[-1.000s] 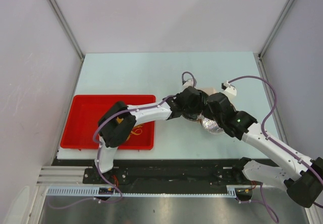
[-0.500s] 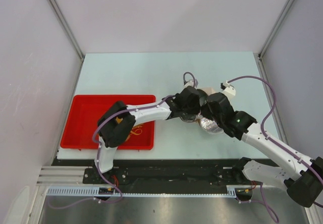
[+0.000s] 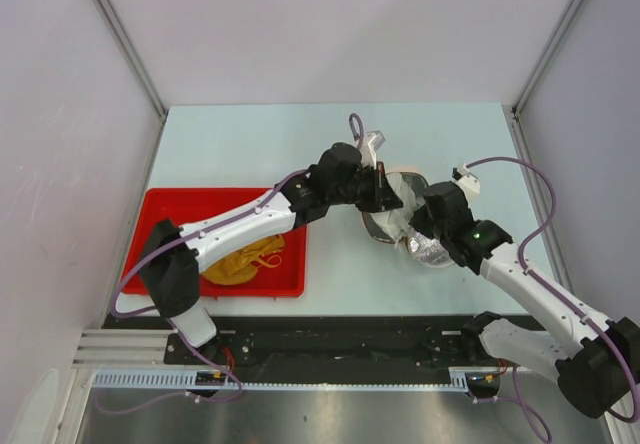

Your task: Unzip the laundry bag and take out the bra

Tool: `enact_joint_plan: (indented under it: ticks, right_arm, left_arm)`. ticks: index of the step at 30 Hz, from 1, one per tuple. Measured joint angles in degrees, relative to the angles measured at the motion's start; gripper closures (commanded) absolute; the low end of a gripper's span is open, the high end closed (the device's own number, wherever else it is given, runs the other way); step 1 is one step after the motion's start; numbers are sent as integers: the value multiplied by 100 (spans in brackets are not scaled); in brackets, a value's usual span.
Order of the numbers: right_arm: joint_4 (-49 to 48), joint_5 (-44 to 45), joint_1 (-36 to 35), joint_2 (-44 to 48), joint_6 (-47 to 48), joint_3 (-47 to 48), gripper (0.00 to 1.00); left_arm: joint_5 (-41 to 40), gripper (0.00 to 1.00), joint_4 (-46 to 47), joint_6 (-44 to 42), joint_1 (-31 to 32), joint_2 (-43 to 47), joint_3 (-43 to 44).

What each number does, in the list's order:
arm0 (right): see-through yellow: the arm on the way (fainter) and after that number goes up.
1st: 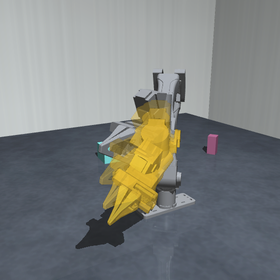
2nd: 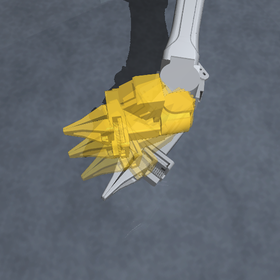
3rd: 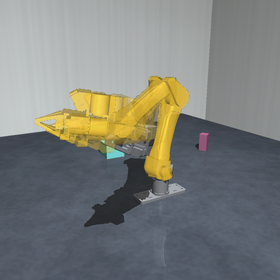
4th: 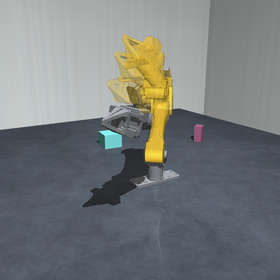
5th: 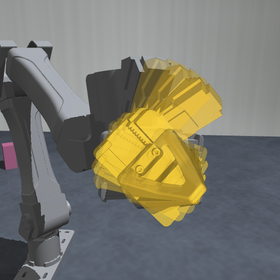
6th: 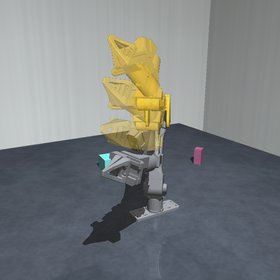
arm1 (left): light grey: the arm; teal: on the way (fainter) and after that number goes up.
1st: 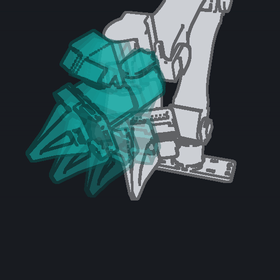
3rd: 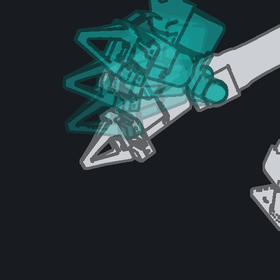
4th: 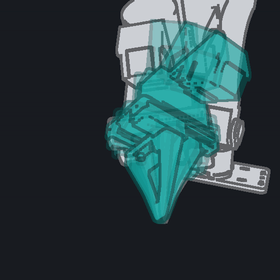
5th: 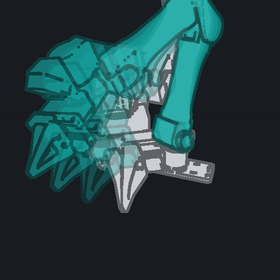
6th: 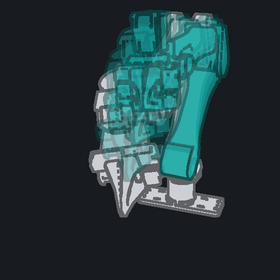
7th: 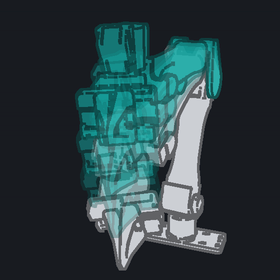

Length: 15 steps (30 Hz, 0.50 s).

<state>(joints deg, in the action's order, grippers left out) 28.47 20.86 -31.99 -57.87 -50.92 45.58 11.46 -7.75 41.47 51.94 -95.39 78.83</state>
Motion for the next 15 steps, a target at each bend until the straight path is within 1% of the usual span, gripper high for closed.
enact_joint_plan:
  ticks: [5, 9, 13, 15]
  right_arm:
    - [-142, -210, 90, -114, -31, -81, 100]
    - [-264, -404, 223, -162, -37, -120, 100]
    - [-328, -501, 317, -160, -35, -201, 100]
    - [-343, -535, 343, -160, -20, -225, 100]
  left_arm:
    - [555, 100, -59, 22, -26, 63, -92]
    - [715, 100, -297, 52, -192, 487, -227]
    - [817, 99, -544, 31, -909, 1401, -236]
    - [706, 100, -739, -11, -1300, 1912, -243]
